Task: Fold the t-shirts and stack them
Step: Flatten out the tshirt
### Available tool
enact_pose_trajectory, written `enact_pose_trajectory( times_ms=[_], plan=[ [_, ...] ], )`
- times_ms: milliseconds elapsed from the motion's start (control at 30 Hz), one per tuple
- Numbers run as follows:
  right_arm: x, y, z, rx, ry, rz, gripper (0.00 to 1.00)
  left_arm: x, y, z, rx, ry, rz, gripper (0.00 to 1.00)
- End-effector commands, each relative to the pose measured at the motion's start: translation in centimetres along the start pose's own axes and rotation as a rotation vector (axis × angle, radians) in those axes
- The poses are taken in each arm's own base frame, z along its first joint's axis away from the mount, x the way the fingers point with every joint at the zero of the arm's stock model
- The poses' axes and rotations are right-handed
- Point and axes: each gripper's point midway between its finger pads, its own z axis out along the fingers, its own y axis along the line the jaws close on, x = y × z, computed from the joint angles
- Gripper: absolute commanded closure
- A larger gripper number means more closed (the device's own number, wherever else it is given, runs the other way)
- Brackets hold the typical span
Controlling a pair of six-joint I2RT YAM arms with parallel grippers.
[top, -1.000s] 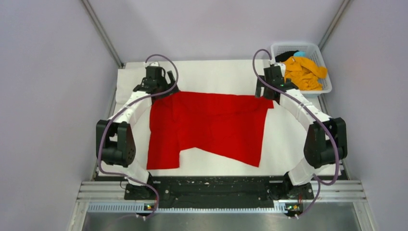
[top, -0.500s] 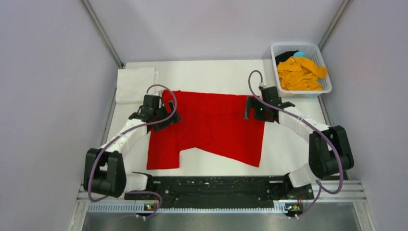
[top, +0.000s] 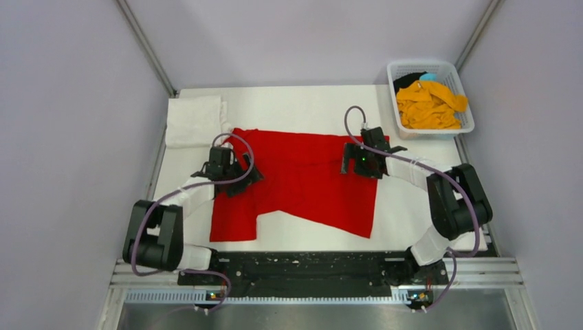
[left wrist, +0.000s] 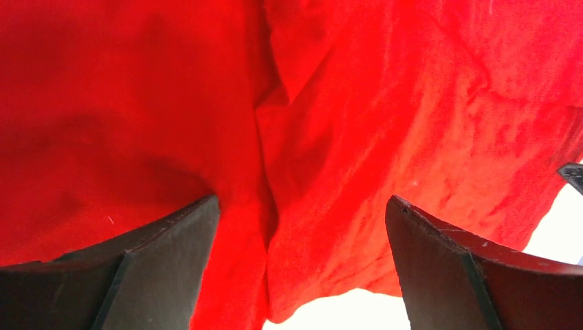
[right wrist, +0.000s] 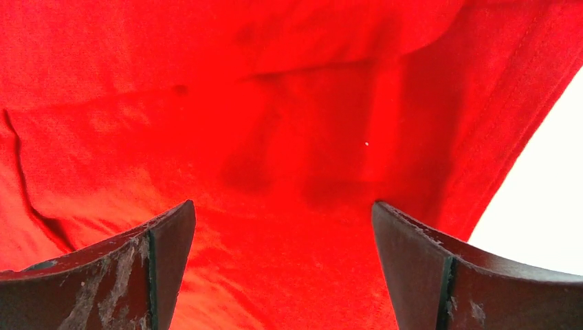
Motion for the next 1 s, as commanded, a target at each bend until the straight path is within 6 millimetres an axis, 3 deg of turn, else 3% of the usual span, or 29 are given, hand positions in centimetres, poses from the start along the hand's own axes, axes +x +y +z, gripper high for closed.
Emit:
enact_pose_trajectory(
  times_ms=[0,167,333,467,600,700,767,967],
  plan=[
    [-1.4,-1.9,1.6,0.117,-0.026,0.07,0.02,-3.0,-2.7,2.3,0.073,-0.028,0.018,0.01],
    [-4.0,-4.5,3.2,0.171,-0.039,0.149,0.02,-4.1,-4.3,5.2,0.116,0.038,0.033,0.01],
    [-7.9,-6.8,4.4,0.215,-0.086,0.184,0.02,-5.2,-6.6,7.5,0.189,0.101,0.031,0.01],
    [-12.0,-7.3,3.8,0.259,-0.151,0.154,0.02,-6.9,-8.5,7.9,0.221,0.109,0.063,0.01],
    [-14.9,-6.4,1.2,0.252,-0.216,0.137,0.01,-7.8,-9.0,5.9,0.199,0.095,0.099,0.01],
    [-15.1,-6.4,-1.6,0.259,-0.273,0.148,0.01,-8.0,-7.8,3.0,0.133,0.014,0.126,0.01],
    [-14.6,-6.9,-3.7,0.284,-0.315,0.172,0.01,-8.1,-6.0,0.6,0.036,-0.053,0.139,0.01],
    [-11.5,-7.5,-7.3,0.273,-0.374,0.222,0.01,-5.5,3.1,-6.2,-0.387,-0.131,0.082,0.01]
  ],
)
